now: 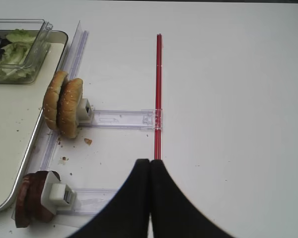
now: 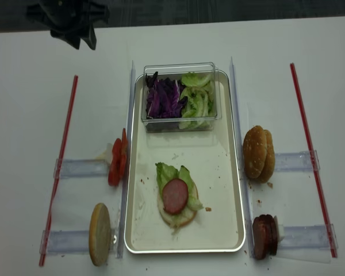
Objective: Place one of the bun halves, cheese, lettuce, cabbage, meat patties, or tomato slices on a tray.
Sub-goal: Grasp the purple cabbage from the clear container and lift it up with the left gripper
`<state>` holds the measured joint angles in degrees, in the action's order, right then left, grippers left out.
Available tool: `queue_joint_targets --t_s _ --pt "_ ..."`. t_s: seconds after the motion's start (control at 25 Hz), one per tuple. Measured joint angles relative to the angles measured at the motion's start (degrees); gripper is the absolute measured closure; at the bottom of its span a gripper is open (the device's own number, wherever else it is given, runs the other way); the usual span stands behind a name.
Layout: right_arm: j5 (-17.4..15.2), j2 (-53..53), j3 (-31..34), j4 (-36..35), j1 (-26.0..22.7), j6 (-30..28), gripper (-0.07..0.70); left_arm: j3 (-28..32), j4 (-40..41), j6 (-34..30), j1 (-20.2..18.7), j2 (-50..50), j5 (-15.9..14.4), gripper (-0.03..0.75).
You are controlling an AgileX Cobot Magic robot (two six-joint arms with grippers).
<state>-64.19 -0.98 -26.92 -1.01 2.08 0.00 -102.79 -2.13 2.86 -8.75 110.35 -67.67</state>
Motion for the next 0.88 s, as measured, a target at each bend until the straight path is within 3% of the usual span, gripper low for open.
queue_joint_targets --t_s 0.48,0.88 --pt "0.00 0.00 0.00 0.00 0.00 0.00 0.624 0.00 -2.29 1.89 -10.35 0.16 5.39 0.409" --pt "0.00 0.00 0.00 0.00 0.00 0.00 0.625 -4.76 -2.87 3.28 -16.03 4.97 6.00 0.409"
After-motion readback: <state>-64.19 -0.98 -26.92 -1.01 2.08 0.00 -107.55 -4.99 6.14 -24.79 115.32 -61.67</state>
